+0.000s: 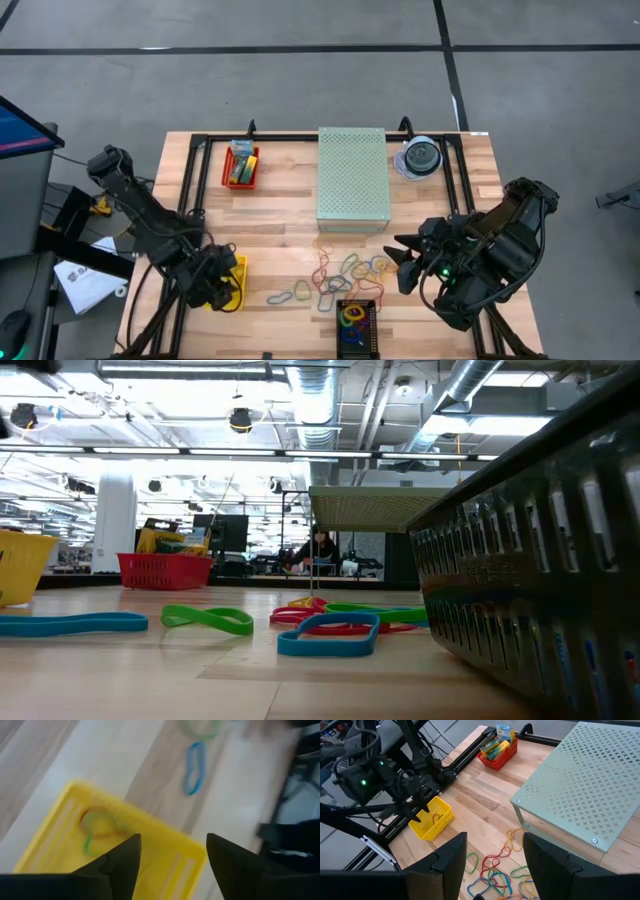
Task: Pick & Place Office Desk Supplies
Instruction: Put the blue rubber band into the yellow bin
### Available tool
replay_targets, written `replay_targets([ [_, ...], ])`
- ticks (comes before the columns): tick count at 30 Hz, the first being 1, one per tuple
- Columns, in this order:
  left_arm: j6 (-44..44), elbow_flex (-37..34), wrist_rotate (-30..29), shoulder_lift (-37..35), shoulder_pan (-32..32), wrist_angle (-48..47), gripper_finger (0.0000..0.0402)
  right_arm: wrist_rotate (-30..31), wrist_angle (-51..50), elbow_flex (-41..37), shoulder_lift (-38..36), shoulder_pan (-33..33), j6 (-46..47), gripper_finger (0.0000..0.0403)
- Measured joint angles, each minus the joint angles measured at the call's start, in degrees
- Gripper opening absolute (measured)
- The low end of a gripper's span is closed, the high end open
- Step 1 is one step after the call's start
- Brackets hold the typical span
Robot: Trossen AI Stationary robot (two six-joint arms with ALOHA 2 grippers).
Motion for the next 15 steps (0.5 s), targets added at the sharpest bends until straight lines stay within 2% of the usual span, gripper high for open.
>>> replay_targets([
  [4,9.4,0.0,1.1,-0.9,5.7,4.0,0.0217,0.0,0.0,0.0,0.0,0.0,0.0,0.0191],
  [9,23.8,0.0,7.4,1.0,14.8,10.7,0.019,0.0,0.0,0.0,0.0,0.0,0.5,0.0191],
  [12,32.7,0.9,10.5,3.5,19.0,15.8,0.0176,0.0,0.0,0.0,0.0,0.0,0.5,0.0191],
  [15,38.1,3.2,12.3,7.6,22.1,15.6,0.0168,0.0,0.1,0.0,0.0,0.0,0.6,0.0191],
])
